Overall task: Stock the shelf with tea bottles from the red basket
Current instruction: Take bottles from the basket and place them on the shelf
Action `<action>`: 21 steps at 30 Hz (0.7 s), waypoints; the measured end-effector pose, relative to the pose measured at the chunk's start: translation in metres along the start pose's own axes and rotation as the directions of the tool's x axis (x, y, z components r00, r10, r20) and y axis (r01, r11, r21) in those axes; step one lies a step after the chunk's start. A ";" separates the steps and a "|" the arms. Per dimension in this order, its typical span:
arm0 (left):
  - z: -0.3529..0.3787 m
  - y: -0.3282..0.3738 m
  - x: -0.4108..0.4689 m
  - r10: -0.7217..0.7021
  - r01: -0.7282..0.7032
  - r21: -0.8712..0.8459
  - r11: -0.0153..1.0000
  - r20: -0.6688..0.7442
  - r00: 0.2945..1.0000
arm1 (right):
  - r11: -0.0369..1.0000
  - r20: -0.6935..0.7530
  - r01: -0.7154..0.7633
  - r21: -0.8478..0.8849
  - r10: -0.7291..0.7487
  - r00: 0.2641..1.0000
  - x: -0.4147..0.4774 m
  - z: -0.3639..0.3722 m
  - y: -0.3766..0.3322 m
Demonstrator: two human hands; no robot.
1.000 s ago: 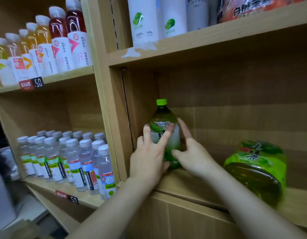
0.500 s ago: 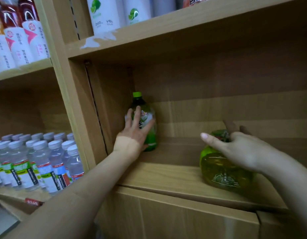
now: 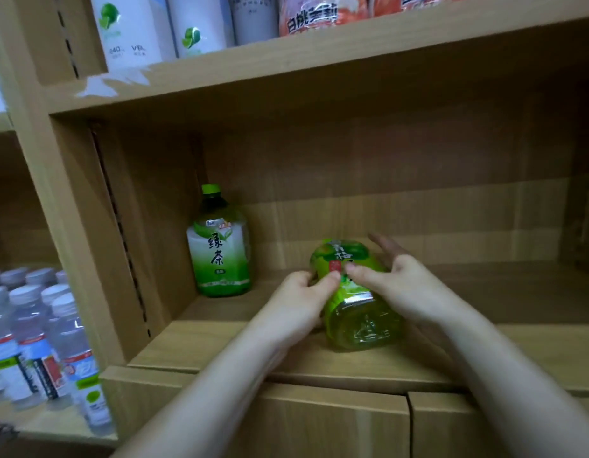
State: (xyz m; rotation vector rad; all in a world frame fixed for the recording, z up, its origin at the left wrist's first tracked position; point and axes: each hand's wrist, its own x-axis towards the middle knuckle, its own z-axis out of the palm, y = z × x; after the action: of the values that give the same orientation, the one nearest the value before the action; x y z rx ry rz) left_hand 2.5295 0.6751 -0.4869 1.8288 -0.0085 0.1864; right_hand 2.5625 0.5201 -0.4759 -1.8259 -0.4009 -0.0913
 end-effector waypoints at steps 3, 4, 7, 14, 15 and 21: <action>0.000 0.000 0.005 0.100 -0.095 -0.216 0.972 0.009 0.995 | 0.988 -0.048 0.155 -0.020 -0.156 0.987 0.002 0.000 -0.002; 0.000 0.000 0.009 0.159 -0.157 -0.234 0.960 -0.012 0.987 | 0.983 -0.076 0.179 -0.033 -0.181 0.981 0.004 0.002 -0.002; -0.003 -0.006 0.026 0.341 -0.346 -0.087 0.934 -0.061 0.938 | 0.986 -0.136 0.160 -0.043 -0.165 0.977 0.011 0.006 0.002; -0.016 -0.017 0.058 0.439 -0.360 0.387 0.849 -0.135 0.888 | 0.871 -0.073 0.109 -0.480 -0.164 0.984 0.048 0.010 -0.009; -0.019 -0.017 0.063 0.442 -0.342 0.444 0.828 -0.144 0.885 | 0.853 -0.085 0.094 -0.514 -0.159 0.984 0.054 0.016 -0.011; -0.037 -0.017 0.095 0.508 -0.267 0.734 0.624 -0.123 0.852 | 0.864 -0.147 0.117 -0.489 -0.214 0.966 0.092 0.043 0.003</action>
State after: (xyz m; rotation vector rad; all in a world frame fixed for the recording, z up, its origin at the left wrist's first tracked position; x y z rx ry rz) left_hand 2.6206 0.7239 -0.4818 2.5230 -0.1326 0.9190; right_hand 2.6430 0.5810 -0.4671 -2.2399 -0.4200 -0.5303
